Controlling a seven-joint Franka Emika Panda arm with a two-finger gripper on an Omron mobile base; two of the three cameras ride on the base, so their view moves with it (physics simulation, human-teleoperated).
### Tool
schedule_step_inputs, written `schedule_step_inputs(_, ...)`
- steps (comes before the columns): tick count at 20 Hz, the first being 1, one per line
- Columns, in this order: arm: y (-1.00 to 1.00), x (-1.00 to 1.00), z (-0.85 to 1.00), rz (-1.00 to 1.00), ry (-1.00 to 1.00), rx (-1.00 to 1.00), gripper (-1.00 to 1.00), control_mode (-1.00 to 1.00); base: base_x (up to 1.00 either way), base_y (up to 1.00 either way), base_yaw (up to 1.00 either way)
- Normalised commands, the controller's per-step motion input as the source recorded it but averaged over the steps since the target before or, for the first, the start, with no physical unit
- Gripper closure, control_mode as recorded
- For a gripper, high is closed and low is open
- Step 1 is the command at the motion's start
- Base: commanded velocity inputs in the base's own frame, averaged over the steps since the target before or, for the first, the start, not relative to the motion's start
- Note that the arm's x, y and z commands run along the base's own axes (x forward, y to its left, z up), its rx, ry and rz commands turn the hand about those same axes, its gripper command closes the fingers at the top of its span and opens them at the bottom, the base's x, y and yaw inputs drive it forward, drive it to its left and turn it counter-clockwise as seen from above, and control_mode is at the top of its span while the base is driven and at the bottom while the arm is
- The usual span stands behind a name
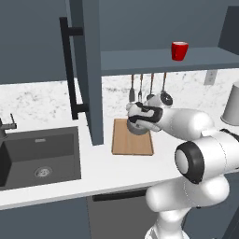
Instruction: Pick the kettle from the counter and place it on the tray. Then pick the mug from the cabinet and place it on the tray. Then close the cabinet doors.
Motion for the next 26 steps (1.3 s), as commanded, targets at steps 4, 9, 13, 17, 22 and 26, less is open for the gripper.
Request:
schedule_step_inputs(4, 0.15, 0.16, -0.32, 0.05, 0.19, -0.03, 1.00, -1.00, 0.00, 0.00, 0.00)
schedule_step_inputs(9, 0.05, 0.16, -0.27, 0.05, -0.01, -0.06, 1.00, -1.00, 0.00, 0.00, 0.00)
schedule_step_inputs(13, 0.00, 0.22, -0.08, 0.05, -0.13, -0.02, 1.00, -1.00, 0.00, 0.00, 0.00)
schedule_step_inputs(17, 0.00, 0.20, -0.08, 0.04, -0.12, -0.01, 1.00, -1.00, 0.00, 0.00, 0.00)
schedule_step_inputs(22, 0.00, 0.18, -0.22, 0.01, -0.05, -0.02, 1.00, -1.00, 0.00, 0.00, 0.00)
schedule_step_inputs(26, 0.00, 0.24, -0.31, 0.00, 0.00, -0.03, 1.00, -1.00, 0.00, 0.00, 0.00)
